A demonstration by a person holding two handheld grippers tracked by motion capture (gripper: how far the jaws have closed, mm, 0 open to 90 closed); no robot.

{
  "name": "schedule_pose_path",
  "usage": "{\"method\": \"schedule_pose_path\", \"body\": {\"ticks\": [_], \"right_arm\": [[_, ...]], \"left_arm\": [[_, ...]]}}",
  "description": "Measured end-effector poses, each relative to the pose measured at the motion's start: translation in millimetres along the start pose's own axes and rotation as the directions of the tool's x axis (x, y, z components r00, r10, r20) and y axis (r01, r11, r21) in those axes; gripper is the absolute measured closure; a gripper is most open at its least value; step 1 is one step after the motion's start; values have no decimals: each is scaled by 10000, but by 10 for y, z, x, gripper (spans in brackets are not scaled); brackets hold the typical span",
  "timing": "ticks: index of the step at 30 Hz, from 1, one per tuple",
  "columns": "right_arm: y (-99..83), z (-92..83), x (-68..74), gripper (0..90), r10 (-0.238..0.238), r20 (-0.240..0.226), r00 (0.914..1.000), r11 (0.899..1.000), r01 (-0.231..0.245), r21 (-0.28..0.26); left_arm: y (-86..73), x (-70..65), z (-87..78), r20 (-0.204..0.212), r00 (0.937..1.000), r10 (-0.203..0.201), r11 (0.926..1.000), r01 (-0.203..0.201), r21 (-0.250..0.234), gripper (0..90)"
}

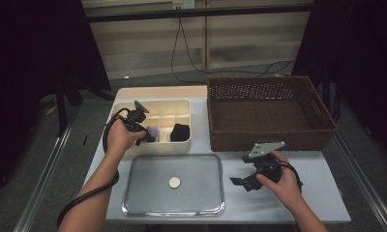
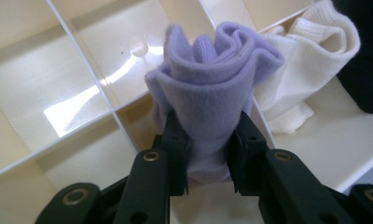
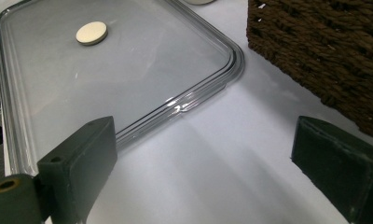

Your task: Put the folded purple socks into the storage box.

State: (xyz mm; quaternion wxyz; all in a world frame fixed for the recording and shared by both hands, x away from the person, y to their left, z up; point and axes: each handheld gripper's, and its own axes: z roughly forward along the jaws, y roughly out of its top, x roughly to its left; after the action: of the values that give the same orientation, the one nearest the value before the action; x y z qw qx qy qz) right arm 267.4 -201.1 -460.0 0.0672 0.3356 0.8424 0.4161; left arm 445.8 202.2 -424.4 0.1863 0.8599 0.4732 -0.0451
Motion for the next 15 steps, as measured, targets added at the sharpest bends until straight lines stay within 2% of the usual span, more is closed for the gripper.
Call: {"method": "schedule_pose_path", "body": {"ticks": [2, 3, 9, 15], "right_arm": [[0, 5, 1, 60, 7, -15, 10000, 10000, -7, 14], [1, 4, 3, 60, -1, -13, 10000, 10000, 1, 24], [3, -5, -4, 60, 4, -37, 10000, 10000, -4, -39], [10, -8, 5, 60, -16, 6, 10000, 10000, 16, -53]], "left_arm": [[-2, 10, -9, 56, 9999, -95, 10000, 95, -3, 698], [-1, 15, -20, 123, 9995, -287, 9996, 288, -38, 679], [32, -26, -157, 156, 9996, -239, 9997, 240, -35, 587], [84, -48, -321, 65, 9997, -227, 9997, 227, 22, 556]]}}
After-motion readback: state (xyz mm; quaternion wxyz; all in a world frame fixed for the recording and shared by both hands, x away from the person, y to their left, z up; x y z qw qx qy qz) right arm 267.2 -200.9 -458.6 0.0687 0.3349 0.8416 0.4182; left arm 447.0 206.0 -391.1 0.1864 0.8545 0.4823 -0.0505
